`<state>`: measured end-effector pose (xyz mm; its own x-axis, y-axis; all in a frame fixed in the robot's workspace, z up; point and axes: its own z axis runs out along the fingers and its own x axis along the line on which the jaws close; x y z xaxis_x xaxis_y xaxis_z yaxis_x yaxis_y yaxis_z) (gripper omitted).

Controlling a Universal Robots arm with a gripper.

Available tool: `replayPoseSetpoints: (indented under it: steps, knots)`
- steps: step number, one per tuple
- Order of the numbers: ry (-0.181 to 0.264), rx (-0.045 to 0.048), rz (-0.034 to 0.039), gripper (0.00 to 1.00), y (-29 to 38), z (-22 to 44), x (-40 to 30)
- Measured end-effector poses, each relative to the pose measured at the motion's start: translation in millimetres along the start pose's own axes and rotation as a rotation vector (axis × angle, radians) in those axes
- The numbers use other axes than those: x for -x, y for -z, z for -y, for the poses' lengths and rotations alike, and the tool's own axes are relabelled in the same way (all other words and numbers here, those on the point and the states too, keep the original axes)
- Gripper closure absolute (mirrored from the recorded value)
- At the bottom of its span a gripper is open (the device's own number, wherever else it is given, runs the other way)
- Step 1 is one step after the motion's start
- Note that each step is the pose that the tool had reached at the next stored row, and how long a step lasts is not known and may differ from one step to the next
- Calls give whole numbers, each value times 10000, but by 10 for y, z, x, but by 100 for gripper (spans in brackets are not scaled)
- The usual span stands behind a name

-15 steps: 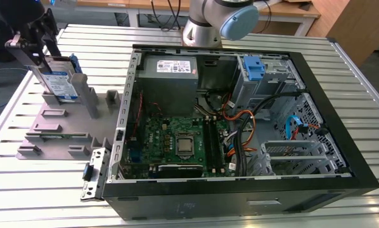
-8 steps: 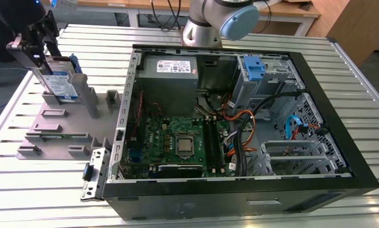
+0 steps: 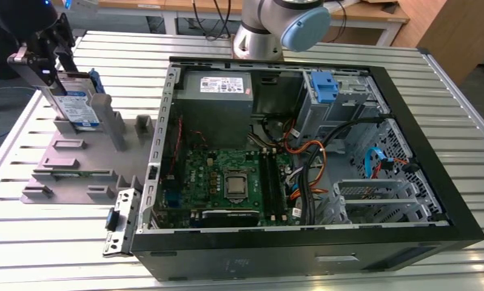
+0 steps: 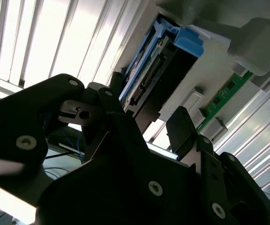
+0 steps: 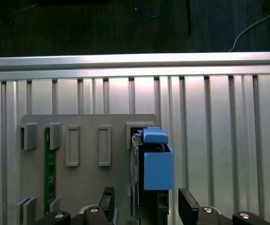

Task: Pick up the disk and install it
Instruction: 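Pick up the disk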

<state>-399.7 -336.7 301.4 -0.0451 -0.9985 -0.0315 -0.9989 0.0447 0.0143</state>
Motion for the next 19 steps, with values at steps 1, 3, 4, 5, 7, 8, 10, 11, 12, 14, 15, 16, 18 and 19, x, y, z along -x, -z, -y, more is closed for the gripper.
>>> replayPoseSetpoints:
  steps: [1, 3, 4, 5, 7, 8, 10, 11, 12, 14, 15, 16, 18, 19]
  knots:
    - [0, 1, 0, 35, 0, 0, 0]
    - [0, 0, 0, 35, 0, 0, 0]
    - [0, 0, 0, 35, 0, 0, 0]
    - [1, 1, 0, 35, 0, -1, 0]
    - [1, 0, 0, 43, 0, -1, 0]
    - [1, 0, 0, 43, 0, -1, 0]
    - [1, 0, 0, 50, 0, 0, 0]
    - [2, 0, 0, 50, 0, 0, 0]
    - [2, 0, 0, 50, 0, -1, 0]
    - [2, 0, 0, 50, 0, 0, 0]
    - [3, 1, 0, 50, 0, 0, 0]
    - [3, -2, 1, 50, -1, 10, 1]
    - [2, 1, 0, 50, 1, 36, 2]
    - [2, 0, 0, 50, 0, 38, 2]
